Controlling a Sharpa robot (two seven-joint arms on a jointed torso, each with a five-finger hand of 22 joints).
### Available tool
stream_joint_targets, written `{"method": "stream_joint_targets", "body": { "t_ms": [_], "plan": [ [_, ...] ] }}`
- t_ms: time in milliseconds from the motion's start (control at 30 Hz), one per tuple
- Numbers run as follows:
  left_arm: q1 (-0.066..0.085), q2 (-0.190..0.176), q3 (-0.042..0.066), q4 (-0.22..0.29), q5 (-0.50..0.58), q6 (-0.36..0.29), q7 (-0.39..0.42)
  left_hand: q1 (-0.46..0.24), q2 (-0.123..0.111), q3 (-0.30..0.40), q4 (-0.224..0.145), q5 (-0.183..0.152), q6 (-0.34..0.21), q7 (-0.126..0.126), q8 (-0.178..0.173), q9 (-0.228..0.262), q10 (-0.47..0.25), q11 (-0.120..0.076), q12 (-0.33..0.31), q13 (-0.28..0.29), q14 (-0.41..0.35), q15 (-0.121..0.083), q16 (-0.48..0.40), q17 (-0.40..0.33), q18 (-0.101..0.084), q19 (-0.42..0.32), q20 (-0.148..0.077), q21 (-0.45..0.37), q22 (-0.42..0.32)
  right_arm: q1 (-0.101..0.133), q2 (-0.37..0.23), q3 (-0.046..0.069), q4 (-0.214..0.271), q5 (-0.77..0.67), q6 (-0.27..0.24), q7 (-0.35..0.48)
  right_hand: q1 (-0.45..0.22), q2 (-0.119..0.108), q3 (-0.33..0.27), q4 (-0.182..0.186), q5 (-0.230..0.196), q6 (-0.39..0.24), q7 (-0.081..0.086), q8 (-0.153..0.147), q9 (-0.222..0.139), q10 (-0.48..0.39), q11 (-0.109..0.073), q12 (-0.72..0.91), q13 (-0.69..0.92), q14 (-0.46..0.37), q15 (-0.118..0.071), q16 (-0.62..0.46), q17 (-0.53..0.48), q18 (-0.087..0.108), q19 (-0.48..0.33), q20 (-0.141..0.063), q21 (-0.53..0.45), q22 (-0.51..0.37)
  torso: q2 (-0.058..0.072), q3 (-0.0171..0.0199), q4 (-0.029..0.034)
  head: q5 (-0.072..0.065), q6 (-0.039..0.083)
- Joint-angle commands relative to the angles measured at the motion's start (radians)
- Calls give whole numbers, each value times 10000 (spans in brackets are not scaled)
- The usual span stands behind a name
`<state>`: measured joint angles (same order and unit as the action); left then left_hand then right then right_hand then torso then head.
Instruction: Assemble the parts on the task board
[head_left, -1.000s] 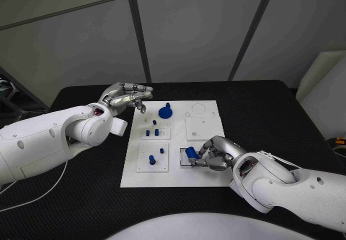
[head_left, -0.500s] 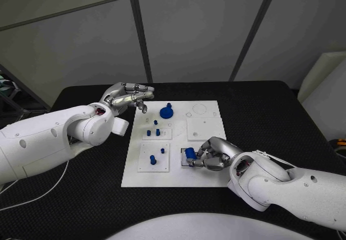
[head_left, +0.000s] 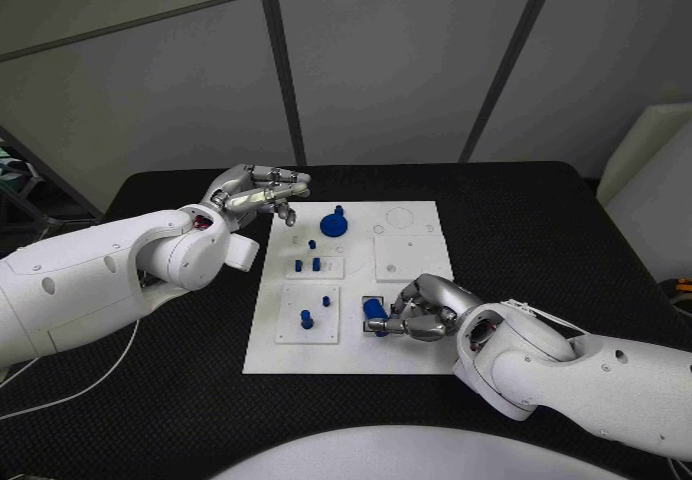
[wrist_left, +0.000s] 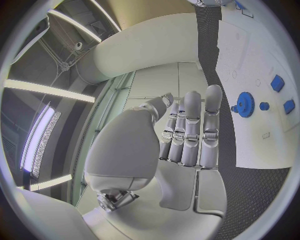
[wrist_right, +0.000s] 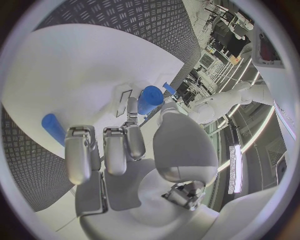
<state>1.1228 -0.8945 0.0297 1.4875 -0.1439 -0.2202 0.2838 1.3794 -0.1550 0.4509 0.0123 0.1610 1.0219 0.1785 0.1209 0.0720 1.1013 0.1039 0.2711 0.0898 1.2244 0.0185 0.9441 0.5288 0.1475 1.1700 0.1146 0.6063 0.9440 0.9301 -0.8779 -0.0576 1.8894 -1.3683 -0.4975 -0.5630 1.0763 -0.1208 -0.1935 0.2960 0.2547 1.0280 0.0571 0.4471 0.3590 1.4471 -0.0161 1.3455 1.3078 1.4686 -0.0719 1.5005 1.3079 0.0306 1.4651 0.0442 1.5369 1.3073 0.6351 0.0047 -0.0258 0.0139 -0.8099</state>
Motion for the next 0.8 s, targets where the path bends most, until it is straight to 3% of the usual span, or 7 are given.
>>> {"method": "stream_joint_targets", "body": {
  "t_ms": [33, 600, 667, 733, 800],
  "plan": [
    [14, 7, 8, 13, 39, 119, -4, -66, 23, -45, 12, -50, -10, 44, 49, -17, -77, 25, 45, 13, -10, 25, -38, -12, 349, -39, 34, -32, -11, 9, 11, 1, 7, -25, -55, 50, -138, 27, 90, 8, -70, -56, -2, 3, 22, -57, 7, -39, 77, 713, -42, -61, 1055, -141, 584, -50, -50, 2083, 0, 5, 7, 1, 5],
    [14, 9, 8, -46, 39, 136, -14, -91, 40, -74, 27, -47, -35, 50, 56, -23, -120, 32, 82, 14, -16, 32, -29, -54, 348, -33, 40, -57, -27, 9, -69, -1, 190, -104, -416, 454, -720, 1, 203, 12, -195, -28, -26, 77, 196, -19, -10, -27, 156, 724, -51, -45, 1097, -152, 617, -52, -25, 2124, 5, 10, -9, -21, 42],
    [14, 6, 8, -48, 39, 138, -15, -91, 40, -74, 27, -47, -35, 50, 56, -23, -120, 32, 82, 14, -16, 32, -29, -54, 348, -33, 40, -57, -27, 9, -116, -1, 231, -181, -383, 511, -574, 83, 314, -9, -23, -13, -37, 100, 242, -8, -25, -25, 175, 727, -59, -42, 1106, -152, 618, -59, -25, 2125, 2, 7, -1, -36, 44],
    [14, 3, 8, -48, 39, 139, -16, -91, 40, -74, 27, -47, -35, 50, 56, -23, -120, 32, 82, 14, -16, 32, -29, -54, 348, -33, 40, -57, -27, 9, -161, -2, 259, -302, -333, 544, 217, 302, 595, -179, 634, -24, -67, 118, 310, -2, -40, -39, 190, 727, -82, -42, 1109, -153, 621, -79, -23, 2130, 1, 5, 0, -37, 48],
    [14, 1, 8, -48, 39, 140, -17, -91, 40, -74, 27, -47, -35, 50, 56, -23, -120, 32, 82, 14, -16, 32, -29, -54, 348, -33, 40, -57, -27, 9, -185, -2, 271, -377, -305, 555, 840, 454, 771, -336, 891, -15, -86, 139, 359, 8, -64, -39, 211, 729, -101, -40, 1117, -154, 624, -94, -21, 2134, 1, 6, -2, -38, 48]
  ]
}}
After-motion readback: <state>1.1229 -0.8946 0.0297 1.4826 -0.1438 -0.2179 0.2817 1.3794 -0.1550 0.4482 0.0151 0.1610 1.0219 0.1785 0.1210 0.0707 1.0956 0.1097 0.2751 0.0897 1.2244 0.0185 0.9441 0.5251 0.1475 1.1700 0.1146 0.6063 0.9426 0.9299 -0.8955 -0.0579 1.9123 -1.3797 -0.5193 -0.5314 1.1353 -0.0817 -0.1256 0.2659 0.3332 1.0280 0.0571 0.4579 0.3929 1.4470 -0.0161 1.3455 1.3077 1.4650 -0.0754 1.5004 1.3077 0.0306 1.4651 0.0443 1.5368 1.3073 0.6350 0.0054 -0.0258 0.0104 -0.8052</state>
